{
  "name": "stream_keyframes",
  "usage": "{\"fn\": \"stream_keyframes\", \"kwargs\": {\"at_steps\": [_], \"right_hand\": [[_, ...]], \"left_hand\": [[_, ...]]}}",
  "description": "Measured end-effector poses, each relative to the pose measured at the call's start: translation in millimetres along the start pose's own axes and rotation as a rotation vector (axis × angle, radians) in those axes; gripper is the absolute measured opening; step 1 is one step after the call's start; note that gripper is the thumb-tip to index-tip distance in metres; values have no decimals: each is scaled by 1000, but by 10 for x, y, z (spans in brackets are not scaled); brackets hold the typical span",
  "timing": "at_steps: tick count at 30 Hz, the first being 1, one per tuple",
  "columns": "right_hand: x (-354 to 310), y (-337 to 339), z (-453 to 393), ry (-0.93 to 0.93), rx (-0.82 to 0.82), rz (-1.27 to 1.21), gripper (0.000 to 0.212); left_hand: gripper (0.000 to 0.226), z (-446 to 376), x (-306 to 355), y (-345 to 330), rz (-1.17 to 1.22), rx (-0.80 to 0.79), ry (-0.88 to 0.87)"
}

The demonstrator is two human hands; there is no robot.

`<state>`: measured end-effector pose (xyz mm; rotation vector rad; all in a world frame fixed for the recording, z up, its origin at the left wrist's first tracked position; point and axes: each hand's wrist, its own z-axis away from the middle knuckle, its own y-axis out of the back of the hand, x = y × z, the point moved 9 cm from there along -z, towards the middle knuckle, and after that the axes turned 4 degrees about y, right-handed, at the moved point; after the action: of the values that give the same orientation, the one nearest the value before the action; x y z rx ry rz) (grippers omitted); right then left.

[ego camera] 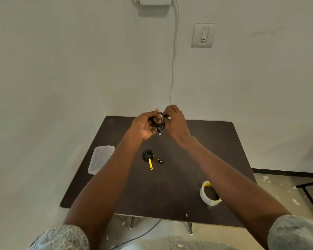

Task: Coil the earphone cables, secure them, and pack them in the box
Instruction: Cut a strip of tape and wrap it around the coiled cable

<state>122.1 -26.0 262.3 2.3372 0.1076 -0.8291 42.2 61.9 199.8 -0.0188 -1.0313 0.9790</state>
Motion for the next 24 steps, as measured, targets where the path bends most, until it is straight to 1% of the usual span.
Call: {"fn": "stream_keyframes", "kwargs": {"at_steps": [3, 6, 10, 12, 16, 19, 20, 24], "right_hand": [[-23, -14, 33, 54, -10, 36, 14], [-25, -50, 64, 98, -25, 79, 13], [21, -101, 116, 78, -10, 92, 13], [31, -102, 145, 64, 5, 77, 14], [58, -178, 210, 29, -10, 63, 13], [127, -301, 287, -39, -41, 83, 13], [145, -331, 312, -60, -43, 79, 13], [192, -402, 390, -132, 2, 45, 13]], "left_hand": [[11, -13, -22, 43, -40, 6, 28], [6, 10, -46, 41, -47, -42, 49], [13, 30, -83, 54, 36, -79, 40], [12, 12, -100, 69, 31, -83, 28], [12, -41, -94, 169, -90, -69, -7], [26, -93, -88, 256, -212, -54, 16], [27, -105, -96, 277, -277, -44, 33], [4, -146, -73, 369, -459, -5, 68]]}}
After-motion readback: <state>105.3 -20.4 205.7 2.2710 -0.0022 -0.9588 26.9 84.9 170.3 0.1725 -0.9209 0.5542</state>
